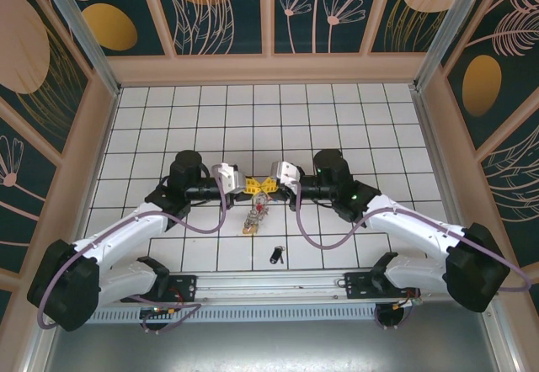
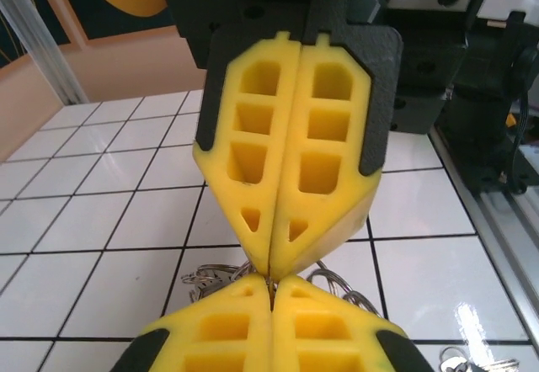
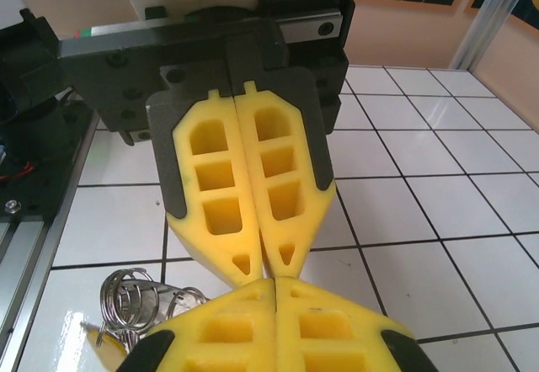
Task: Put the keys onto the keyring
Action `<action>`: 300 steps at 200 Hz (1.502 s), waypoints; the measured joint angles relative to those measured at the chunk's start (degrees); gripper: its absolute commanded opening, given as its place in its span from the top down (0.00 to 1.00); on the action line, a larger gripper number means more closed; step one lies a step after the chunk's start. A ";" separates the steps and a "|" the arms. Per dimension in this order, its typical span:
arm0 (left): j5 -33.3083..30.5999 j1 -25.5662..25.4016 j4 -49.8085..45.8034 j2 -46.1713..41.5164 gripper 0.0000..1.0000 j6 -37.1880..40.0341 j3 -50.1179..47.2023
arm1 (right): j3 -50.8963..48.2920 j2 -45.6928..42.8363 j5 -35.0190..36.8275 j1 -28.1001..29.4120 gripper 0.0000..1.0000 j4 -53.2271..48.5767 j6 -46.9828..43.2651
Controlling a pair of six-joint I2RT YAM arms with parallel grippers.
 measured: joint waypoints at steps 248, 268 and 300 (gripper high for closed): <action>-5.62 -0.31 6.12 -5.95 1.00 0.48 -5.14 | 5.73 -1.14 5.07 1.27 0.89 -16.85 -11.96; -5.57 -0.31 6.10 -6.08 1.00 0.70 -5.14 | 6.01 -1.33 5.18 1.27 0.80 -17.73 -12.55; -5.01 -0.31 6.10 -6.43 1.00 1.42 -5.18 | 5.99 -3.10 6.23 1.25 0.71 -18.05 -13.53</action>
